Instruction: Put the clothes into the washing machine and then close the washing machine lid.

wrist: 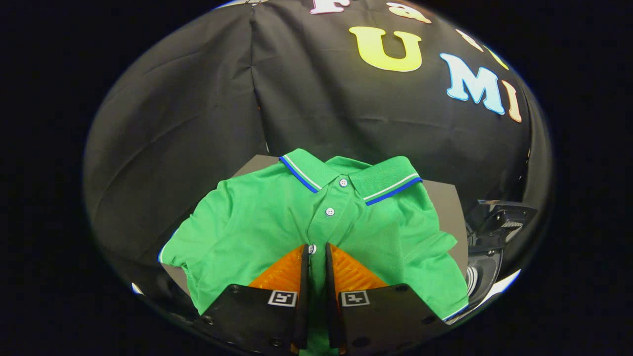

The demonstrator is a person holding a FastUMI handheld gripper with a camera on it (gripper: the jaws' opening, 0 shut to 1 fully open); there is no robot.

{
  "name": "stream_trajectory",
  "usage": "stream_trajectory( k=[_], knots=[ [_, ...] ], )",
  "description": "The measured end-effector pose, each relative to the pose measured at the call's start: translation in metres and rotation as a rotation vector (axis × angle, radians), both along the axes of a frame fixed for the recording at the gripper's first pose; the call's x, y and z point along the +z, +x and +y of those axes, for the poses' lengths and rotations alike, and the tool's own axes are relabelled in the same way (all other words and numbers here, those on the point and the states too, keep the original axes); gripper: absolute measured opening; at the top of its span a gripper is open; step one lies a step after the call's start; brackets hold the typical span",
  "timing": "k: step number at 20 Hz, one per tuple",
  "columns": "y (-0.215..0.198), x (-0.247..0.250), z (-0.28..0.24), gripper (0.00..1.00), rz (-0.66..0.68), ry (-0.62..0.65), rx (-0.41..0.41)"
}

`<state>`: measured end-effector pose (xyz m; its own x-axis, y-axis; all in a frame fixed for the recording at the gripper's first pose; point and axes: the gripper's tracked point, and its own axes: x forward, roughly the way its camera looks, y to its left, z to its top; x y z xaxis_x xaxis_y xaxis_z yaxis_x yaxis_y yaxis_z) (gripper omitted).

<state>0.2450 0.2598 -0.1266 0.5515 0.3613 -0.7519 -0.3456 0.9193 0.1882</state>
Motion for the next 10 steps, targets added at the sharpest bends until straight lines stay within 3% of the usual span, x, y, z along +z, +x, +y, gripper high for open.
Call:
stream_trajectory(
  k=[2, 3, 7, 10],
  knots=[
    [-0.001, 0.002, -0.001, 0.19, 0.001, 0.014, 0.016],
    [0.0, 0.0, 0.0, 0.02, 0.013, 0.03, 0.011],
    [0.0, 0.004, -0.003, 0.02, 0.031, 0.063, 0.005],
    [0.002, 0.02, -0.003, 0.02, -0.032, 0.09, 0.006]
  ],
)
